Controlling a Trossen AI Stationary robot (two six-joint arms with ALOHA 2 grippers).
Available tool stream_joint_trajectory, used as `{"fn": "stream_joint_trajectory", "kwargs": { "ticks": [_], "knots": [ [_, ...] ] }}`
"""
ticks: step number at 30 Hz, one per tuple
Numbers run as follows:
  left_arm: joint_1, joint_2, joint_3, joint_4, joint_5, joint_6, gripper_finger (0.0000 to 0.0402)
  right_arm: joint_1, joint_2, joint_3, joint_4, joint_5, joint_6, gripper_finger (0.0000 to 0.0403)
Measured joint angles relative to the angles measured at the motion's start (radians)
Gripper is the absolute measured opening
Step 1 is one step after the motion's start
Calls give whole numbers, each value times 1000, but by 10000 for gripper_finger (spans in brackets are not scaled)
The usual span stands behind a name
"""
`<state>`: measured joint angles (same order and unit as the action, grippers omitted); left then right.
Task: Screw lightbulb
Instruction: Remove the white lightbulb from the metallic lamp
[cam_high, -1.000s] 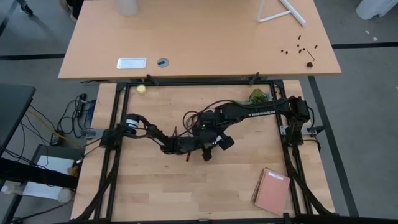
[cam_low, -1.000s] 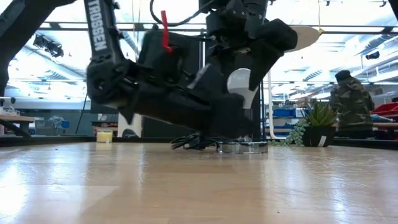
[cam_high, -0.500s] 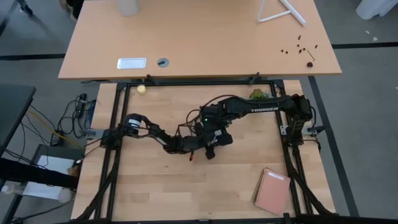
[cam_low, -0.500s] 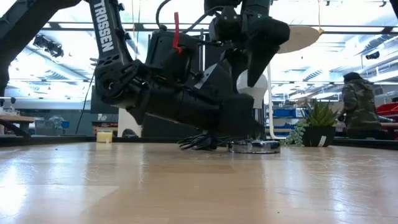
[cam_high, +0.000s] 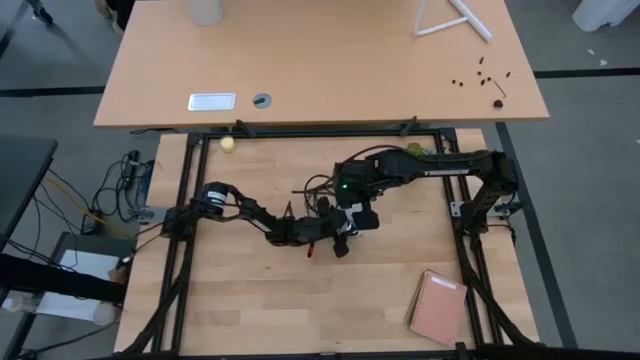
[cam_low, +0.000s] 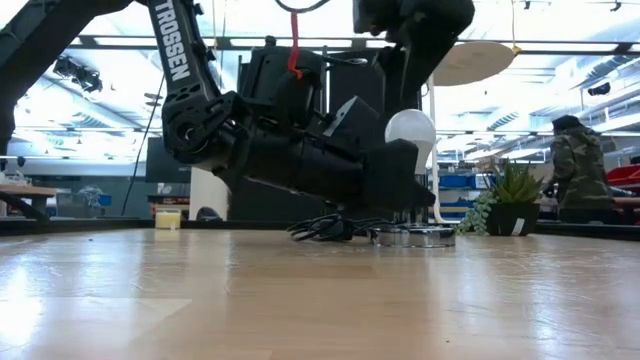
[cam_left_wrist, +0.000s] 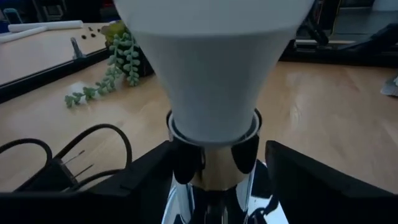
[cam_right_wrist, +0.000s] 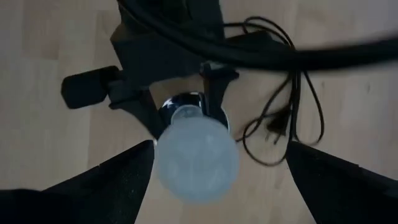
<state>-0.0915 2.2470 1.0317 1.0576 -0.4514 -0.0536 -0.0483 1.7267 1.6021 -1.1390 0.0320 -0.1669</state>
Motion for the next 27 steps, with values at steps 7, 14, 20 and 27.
{"fn": "stream_joint_trajectory", "kwargs": {
  "ticks": [7,14,20,27],
  "knots": [
    [0,0,0,-1,-8,-6,222,10,-22,-25,-58,25,177,373],
    [0,0,0,-1,-10,-10,200,46,-43,-159,91,54,217,373],
    [0,0,0,5,-11,-11,199,39,-92,-300,263,73,267,373],
    [0,0,-1,5,-11,-31,198,19,-90,-373,342,81,385,373]
  ]
}}
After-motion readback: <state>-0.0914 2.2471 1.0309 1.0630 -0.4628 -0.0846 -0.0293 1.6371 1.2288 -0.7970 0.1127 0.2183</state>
